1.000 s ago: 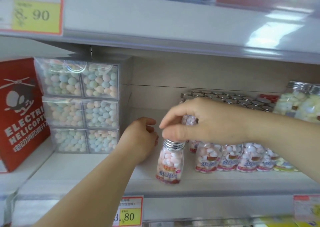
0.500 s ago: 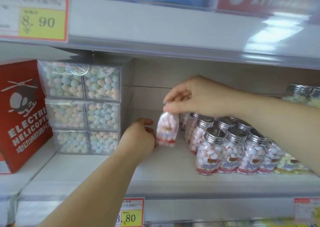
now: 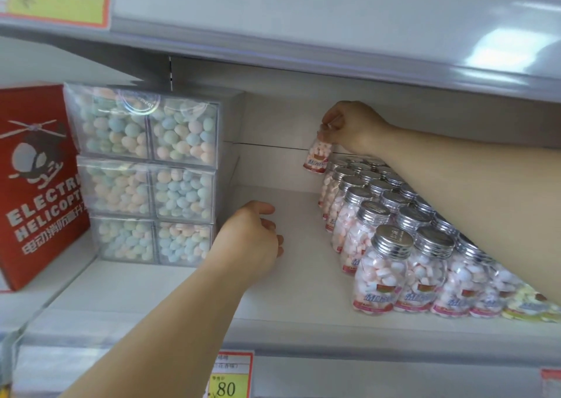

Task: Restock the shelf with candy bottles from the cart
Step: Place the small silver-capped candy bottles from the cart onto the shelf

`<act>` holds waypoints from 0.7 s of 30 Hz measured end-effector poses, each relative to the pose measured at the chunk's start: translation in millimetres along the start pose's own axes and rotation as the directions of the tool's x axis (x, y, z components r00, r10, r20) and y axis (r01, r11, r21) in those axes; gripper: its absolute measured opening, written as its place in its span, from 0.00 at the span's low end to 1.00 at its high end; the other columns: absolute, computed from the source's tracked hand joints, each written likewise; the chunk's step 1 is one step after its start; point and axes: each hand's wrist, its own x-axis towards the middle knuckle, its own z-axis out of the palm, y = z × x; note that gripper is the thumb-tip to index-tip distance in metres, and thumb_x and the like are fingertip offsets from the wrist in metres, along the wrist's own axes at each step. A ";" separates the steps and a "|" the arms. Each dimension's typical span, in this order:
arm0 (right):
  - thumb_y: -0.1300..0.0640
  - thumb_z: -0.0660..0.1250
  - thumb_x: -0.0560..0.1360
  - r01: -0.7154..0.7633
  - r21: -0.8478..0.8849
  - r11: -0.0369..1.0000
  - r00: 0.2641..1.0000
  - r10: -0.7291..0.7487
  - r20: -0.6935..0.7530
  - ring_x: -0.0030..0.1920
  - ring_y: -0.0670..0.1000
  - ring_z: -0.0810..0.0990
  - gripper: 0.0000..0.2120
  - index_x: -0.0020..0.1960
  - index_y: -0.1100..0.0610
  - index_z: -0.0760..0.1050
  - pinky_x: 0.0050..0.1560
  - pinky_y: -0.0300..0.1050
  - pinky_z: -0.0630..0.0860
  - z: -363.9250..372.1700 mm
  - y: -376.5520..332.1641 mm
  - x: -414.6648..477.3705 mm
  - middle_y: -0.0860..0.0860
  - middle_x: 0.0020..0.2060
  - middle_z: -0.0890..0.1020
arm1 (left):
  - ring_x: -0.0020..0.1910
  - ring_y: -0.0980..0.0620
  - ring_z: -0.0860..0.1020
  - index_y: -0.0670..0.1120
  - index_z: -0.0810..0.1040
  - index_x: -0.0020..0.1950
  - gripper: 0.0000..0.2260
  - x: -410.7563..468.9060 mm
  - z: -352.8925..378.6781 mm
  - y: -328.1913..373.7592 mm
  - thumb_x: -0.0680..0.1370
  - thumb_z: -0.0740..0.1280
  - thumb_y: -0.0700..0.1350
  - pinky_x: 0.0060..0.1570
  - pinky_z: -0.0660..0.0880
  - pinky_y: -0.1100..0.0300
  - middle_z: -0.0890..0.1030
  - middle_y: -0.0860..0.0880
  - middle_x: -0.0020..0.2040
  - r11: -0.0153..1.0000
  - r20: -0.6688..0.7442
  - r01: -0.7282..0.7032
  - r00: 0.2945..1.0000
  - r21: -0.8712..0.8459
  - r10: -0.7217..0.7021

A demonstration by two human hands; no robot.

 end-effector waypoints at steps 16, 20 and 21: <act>0.59 0.70 0.76 -0.040 -0.208 0.977 0.988 0.069 0.138 0.63 0.55 0.77 0.13 0.60 0.59 0.80 0.59 0.40 0.70 11.4 7.0 -10.3 0.54 0.62 0.80 | 0.45 0.47 0.81 0.48 0.72 0.55 0.12 0.7 -2.3 -4.1 0.82 0.56 0.33 0.53 0.81 0.48 0.76 0.46 0.46 0.994 0.011 -0.072 0.997 0.081 0.071; 0.59 0.69 0.77 -0.032 -0.254 0.967 0.986 0.073 0.152 0.63 0.55 0.77 0.12 0.60 0.59 0.81 0.60 0.41 0.71 10.8 5.5 -11.6 0.53 0.62 0.80 | 0.49 0.46 0.82 0.48 0.73 0.56 0.12 0.3 -3.9 -4.4 0.81 0.57 0.34 0.53 0.81 0.48 0.78 0.46 0.47 0.988 0.012 -0.090 0.996 0.123 0.089; 0.60 0.67 0.77 -0.020 -0.280 0.960 0.984 0.069 0.165 0.62 0.55 0.77 0.11 0.58 0.59 0.82 0.61 0.42 0.72 11.2 5.5 -12.1 0.53 0.60 0.81 | 0.49 0.46 0.82 0.49 0.73 0.57 0.12 0.5 -4.0 -4.0 0.81 0.57 0.34 0.53 0.81 0.49 0.78 0.45 0.48 0.988 0.012 -0.091 0.996 0.124 0.090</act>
